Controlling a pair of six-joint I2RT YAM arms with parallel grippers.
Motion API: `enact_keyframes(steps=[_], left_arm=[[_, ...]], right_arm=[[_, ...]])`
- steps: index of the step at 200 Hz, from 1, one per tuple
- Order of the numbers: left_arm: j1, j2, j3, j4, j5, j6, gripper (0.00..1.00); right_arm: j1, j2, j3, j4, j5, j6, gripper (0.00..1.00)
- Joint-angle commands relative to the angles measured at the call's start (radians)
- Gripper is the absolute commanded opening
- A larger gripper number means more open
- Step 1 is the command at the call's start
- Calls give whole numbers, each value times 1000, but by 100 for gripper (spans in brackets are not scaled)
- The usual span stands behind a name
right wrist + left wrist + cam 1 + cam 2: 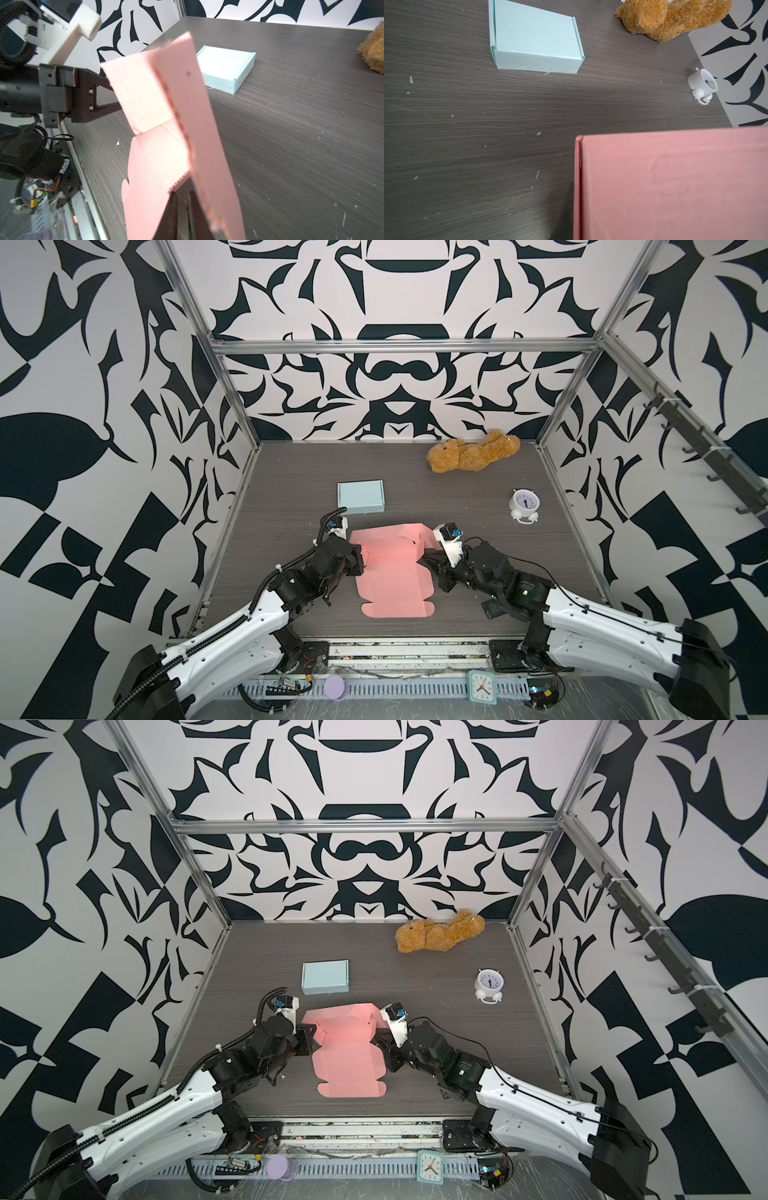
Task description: Fold the paper box
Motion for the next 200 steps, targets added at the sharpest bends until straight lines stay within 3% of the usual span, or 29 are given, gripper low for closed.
enact_keyframes(steps=[1,20,57,85,128,200], left_arm=[[30,-32,5,-36,43,31,7],[55,-43,11,-53,72,42,7],[113,-55,17,-65,157,63,7],[151,-58,31,-87,201,86,7],[190,-60,42,-103,249,106,7],[209,-28,63,-108,293,129,7]], right_arm=[[-22,-27,80,-92,-9,-82,21],[-73,-35,101,-129,-65,-93,29],[-165,-91,100,-125,-193,-89,58],[-189,-116,99,-138,-222,-101,68],[-261,-146,74,-128,-257,-76,75],[-364,-159,16,-33,-377,-21,76]])
